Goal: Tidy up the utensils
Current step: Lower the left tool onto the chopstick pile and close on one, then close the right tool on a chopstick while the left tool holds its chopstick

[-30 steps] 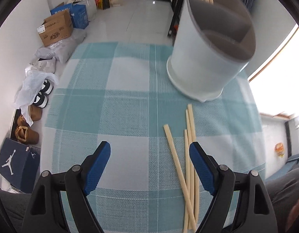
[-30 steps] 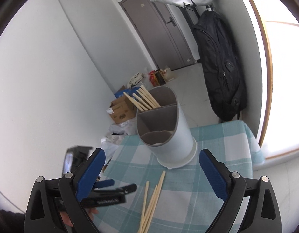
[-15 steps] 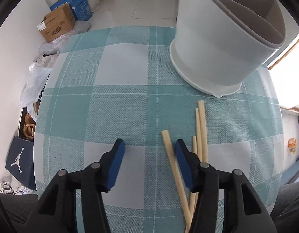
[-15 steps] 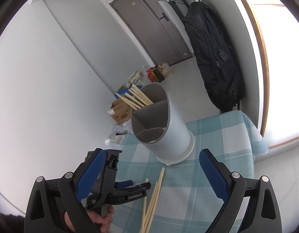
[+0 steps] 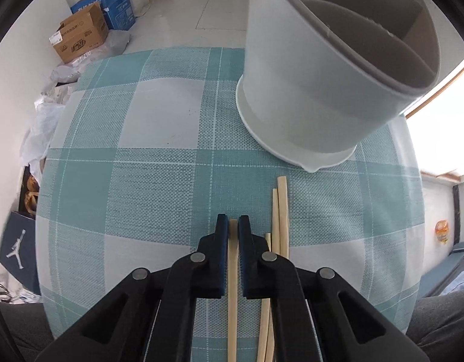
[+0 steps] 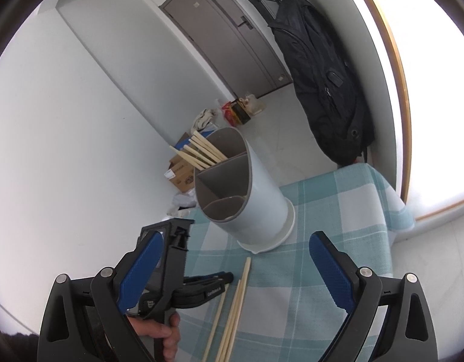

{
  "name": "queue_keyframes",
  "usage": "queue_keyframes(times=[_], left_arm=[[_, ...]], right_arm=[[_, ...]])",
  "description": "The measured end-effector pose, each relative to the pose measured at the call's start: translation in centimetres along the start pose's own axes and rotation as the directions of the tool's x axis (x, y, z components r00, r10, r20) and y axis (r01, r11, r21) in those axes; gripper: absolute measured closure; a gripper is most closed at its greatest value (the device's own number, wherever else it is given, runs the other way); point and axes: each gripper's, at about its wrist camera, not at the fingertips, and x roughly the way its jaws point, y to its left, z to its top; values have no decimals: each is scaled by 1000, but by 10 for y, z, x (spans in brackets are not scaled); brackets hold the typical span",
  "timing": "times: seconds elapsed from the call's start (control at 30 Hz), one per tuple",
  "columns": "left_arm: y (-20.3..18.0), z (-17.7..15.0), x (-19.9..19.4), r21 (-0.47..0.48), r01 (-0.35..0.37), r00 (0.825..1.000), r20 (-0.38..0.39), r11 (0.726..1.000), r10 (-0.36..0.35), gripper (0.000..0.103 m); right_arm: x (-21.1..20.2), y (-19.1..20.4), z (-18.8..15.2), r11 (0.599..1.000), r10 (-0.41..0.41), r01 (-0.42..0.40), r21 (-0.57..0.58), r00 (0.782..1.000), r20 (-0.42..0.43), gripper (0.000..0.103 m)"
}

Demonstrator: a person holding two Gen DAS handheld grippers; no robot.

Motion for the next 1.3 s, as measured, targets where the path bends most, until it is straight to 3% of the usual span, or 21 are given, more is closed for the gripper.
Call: queue_keyframes(times=[0.13, 0.27, 0.33, 0.47, 0.5, 0.6, 0.67, 0.77, 1.03, 1.3], left_arm=[[6, -3, -15, -18, 55, 997, 61, 998, -54, 100], [14, -3, -45, -38, 114, 980, 166, 993, -106, 100], [18, -5, -60, -43, 135, 969, 216, 990, -123, 100], [35, -6, -85, -41, 195, 939, 295, 980, -174, 100], [38, -8, -90, -43, 215, 931, 312, 976, -191, 100], [53, 0, -95, -52, 255, 905, 364, 965, -220, 100], [62, 2, -99, -57, 287, 884, 401, 956, -241, 100], [77, 8, -96, -58, 317, 865, 428, 947, -263, 101], [102, 8, -102, -56, 381, 831, 457, 923, -316, 100], [115, 5, -105, -61, 412, 821, 459, 909, -341, 101]], right_arm=[[9, -1, -5, 1000, -14, 14, -7, 999, -36, 5], [22, 0, -11, 1000, -22, 21, -10, 996, -88, 6], [32, 0, -15, 1000, -26, 25, -10, 992, -126, 14], [54, 0, -24, 999, -46, 45, -6, 974, -221, 41], [61, 2, -27, 999, -49, 48, -10, 966, -253, 52], [79, 10, -34, 997, -75, 64, -42, 943, -324, 63], [91, 16, -35, 995, -94, 74, -68, 927, -362, 64], [111, 22, -35, 991, -125, 95, -93, 906, -404, 64], [177, 36, -41, 951, -294, 204, -232, 825, -483, 70], [203, 39, -47, 903, -419, 300, -308, 773, -476, 78]])
